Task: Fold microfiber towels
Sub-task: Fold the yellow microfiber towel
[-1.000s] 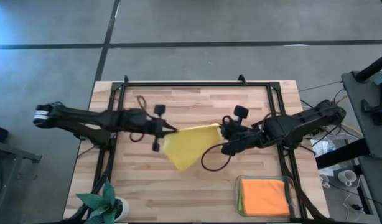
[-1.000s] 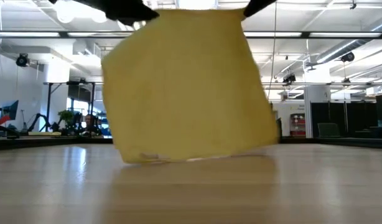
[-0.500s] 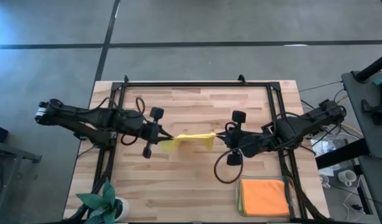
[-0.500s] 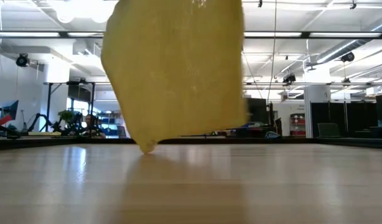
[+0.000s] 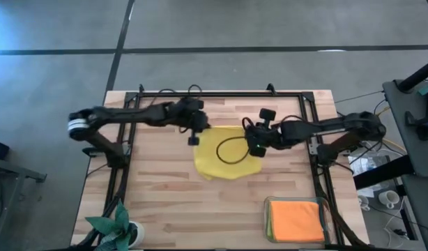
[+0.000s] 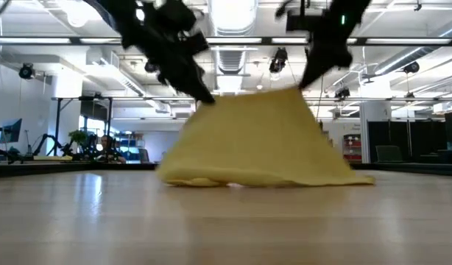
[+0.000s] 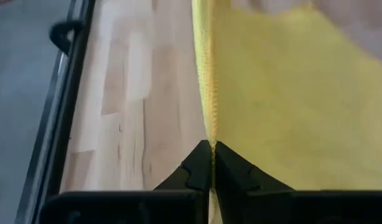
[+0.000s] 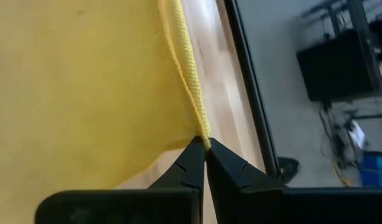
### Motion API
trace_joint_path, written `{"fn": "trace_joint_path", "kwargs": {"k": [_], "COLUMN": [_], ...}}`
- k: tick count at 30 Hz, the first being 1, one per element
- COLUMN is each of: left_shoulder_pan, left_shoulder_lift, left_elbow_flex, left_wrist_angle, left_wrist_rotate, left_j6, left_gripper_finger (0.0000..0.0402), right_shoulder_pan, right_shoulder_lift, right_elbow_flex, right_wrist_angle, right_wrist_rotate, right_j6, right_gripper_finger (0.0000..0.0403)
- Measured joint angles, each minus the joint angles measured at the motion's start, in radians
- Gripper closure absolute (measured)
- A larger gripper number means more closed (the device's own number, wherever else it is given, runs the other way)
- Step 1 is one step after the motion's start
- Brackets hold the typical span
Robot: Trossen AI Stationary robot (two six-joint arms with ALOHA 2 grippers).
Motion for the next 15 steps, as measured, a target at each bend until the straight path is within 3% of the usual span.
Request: {"fn": "trace_joint_path", "kwargs": {"k": [4, 6, 12, 15], "left_shoulder_pan": [0.042, 0.055, 0.062, 0.052], "left_shoulder_lift": [0.149, 0.208, 0.303, 0.276], "left_elbow_flex": [0.043, 0.075, 0.201, 0.228], "left_wrist_angle": [0.081, 0.133, 0.203, 0.145], "left_wrist_rotate": [0.001, -0.019, -0.291, -0.308], "left_j6": [0.055, 0.069, 0.165, 0.162], "left_gripper_finger": [0.0402, 0.0402, 0.0401, 0.0401], "right_shoulder_pan": [-0.083, -0.123, -0.235, -0.236], "right_shoulder_lift": [0.000, 0.000, -0.001, -0.013], "right_elbow_flex": [-0.129, -0.184, -0.233, -0.198], "right_wrist_angle": [0.114, 0.158, 0.192, 0.184], "right_wrist_rotate": [0.007, 0.061, 0.243, 0.248], "right_j6": [-0.118, -0.207, -0.368, -0.361], "right_gripper_finger": [0.0394, 0.0394, 0.0394, 0.0394]}}
